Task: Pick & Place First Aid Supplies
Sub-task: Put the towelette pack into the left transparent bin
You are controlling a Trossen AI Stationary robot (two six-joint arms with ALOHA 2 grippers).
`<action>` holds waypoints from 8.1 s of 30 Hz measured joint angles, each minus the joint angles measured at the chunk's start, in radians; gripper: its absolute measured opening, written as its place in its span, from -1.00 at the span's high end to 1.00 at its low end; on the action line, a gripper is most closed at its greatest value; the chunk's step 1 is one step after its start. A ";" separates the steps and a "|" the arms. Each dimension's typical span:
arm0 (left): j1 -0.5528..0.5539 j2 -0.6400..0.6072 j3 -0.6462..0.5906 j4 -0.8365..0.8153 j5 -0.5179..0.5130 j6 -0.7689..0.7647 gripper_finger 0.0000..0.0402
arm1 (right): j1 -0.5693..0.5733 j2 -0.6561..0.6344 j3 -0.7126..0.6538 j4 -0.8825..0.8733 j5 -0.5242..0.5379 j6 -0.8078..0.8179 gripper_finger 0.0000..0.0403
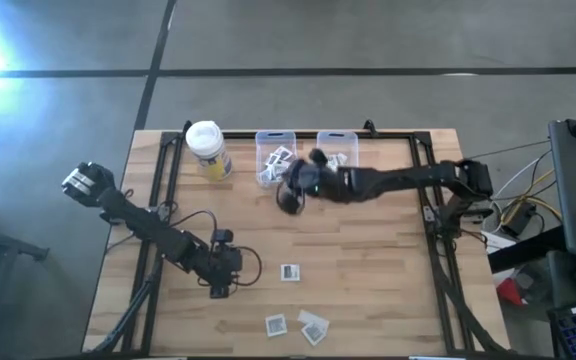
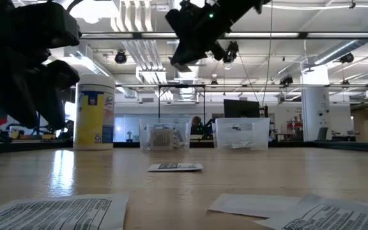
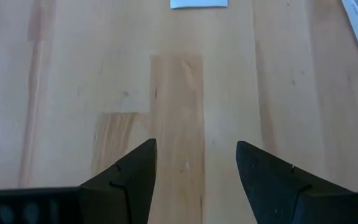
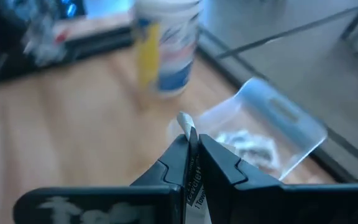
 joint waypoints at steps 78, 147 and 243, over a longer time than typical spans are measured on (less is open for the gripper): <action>0.003 0.028 0.000 0.515 -0.088 0.260 -0.06 | 0.034 0.147 0.662 -1.171 0.106 0.219 0.33; 0.251 0.494 0.298 0.303 0.177 0.357 -0.05 | 0.513 -0.353 -0.095 -1.002 0.197 0.971 0.49; 0.932 0.169 0.296 0.147 0.063 0.699 0.82 | 0.678 -0.222 -0.111 -0.484 0.149 0.848 0.67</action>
